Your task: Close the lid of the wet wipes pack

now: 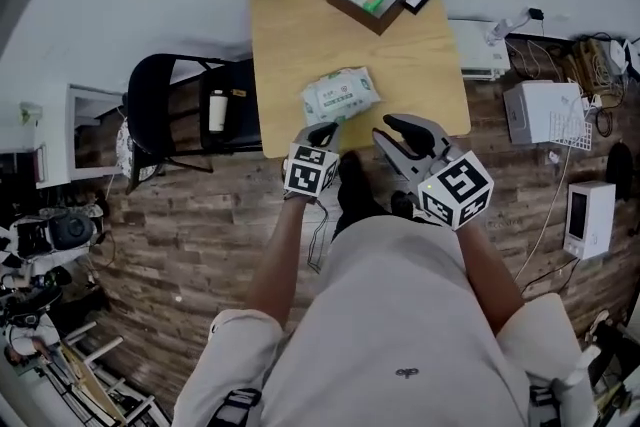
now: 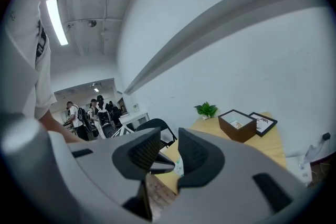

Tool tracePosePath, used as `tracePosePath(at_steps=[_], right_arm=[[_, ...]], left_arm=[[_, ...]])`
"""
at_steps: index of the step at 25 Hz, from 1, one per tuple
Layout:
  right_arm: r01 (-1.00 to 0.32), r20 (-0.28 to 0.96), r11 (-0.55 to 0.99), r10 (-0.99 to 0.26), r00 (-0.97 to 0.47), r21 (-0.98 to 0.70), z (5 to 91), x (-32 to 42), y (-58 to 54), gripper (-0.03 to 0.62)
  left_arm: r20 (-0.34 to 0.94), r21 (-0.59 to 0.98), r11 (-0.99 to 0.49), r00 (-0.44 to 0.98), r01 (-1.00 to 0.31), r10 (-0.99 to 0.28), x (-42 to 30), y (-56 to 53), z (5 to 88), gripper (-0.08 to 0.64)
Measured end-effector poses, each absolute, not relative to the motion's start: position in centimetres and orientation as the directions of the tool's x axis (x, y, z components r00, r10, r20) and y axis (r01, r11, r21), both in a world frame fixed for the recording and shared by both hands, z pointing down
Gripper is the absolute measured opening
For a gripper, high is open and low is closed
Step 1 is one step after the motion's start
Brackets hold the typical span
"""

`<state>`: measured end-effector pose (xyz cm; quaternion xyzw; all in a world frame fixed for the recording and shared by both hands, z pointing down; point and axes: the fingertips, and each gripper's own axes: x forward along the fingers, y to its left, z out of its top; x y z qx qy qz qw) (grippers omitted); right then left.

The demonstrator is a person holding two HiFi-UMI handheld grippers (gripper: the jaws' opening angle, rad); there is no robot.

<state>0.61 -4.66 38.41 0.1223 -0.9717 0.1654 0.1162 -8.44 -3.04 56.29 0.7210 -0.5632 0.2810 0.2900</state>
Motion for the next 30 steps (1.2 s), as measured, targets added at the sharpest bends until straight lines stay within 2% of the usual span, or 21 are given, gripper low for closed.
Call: tracePosePath(at_steps=[6, 10, 21, 30], right_arm=[[-0.208, 0.252, 0.942, -0.141, -0.957, -0.264, 37.9, 3.7, -2.5, 0.097], [-0.171, 0.244, 0.952, -0.108, -0.964, -0.254, 37.8, 5.2, -1.4, 0.068], [-0.109, 0.210, 0.969, -0.061, -0.976, -0.224, 36.8, 8.0, 0.3, 0.008], [-0.076, 0.172, 0.977, -0.042, -0.984, -0.197, 35.0, 7.7, 0.8, 0.000]], left_arm=[[0.609, 0.077, -0.096, 0.123, -0.992, -0.783, -5.6, -0.9, 51.7, 0.011], [0.511, 0.083, -0.036, 0.074, -0.996, -0.856, -3.5, 0.9, 48.6, 0.011], [0.314, 0.100, 0.048, -0.014, -0.994, -0.949, 0.9, 4.9, 39.5, 0.011], [0.255, 0.102, 0.093, -0.064, -0.990, -0.965, 1.4, 6.2, 36.1, 0.011]])
